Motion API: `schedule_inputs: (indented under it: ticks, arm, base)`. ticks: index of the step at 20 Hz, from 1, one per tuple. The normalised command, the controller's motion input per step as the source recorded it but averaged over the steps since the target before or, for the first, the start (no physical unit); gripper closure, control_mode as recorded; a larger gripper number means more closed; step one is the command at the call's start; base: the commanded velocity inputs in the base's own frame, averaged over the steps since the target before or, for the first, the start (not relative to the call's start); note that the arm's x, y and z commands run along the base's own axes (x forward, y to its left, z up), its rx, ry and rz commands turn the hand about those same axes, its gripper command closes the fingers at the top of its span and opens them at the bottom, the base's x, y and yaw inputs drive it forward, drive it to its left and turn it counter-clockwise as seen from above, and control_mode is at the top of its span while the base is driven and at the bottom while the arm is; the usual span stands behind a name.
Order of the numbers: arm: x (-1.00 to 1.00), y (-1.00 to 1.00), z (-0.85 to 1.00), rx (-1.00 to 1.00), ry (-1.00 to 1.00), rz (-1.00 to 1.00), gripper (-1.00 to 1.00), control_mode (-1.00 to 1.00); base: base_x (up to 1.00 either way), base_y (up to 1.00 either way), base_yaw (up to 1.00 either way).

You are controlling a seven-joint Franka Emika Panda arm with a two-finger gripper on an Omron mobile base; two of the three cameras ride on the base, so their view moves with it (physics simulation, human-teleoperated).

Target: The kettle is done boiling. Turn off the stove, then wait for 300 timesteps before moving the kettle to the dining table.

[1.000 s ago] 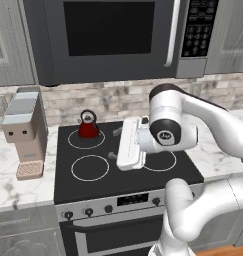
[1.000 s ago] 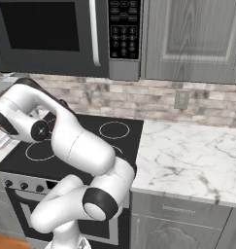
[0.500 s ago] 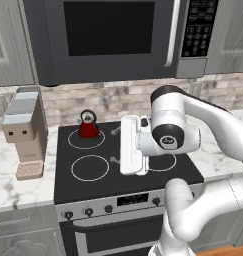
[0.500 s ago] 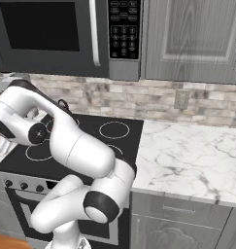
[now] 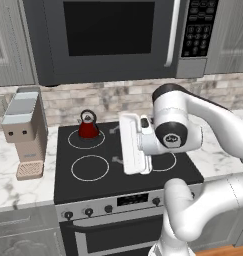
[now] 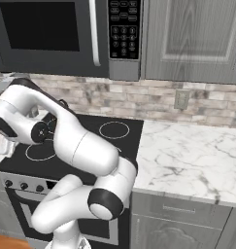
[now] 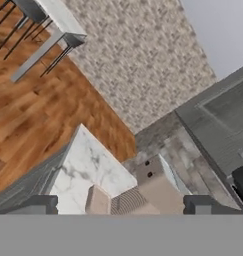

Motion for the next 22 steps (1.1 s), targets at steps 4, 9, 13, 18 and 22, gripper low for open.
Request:
schedule_inputs:
  ticks: [4, 9, 13, 18, 22]
  arm:
    - [-0.10, -0.17, 0.87, -0.46, -0.12, 0.00, -1.00, -1.00]
    - [-0.13, -0.11, 0.86, -0.45, -0.15, 0.00, -1.00, -1.00]
    - [-0.15, -0.11, 0.90, -0.45, -0.17, 0.00, -1.00, -1.00]
    - [-0.17, -0.07, 0.91, -0.45, -0.19, 0.00, -1.00, -1.00]
    - [-0.15, -0.06, 0.93, -0.44, -0.19, 0.00, -1.00, -1.00]
  base:
    - [0.00, 0.00, 0.00]
    - [0.00, 0.00, 0.00]
    - [0.00, 0.00, 0.00]
    - [0.00, 0.00, 0.00]
    - [0.00, 0.00, 0.00]
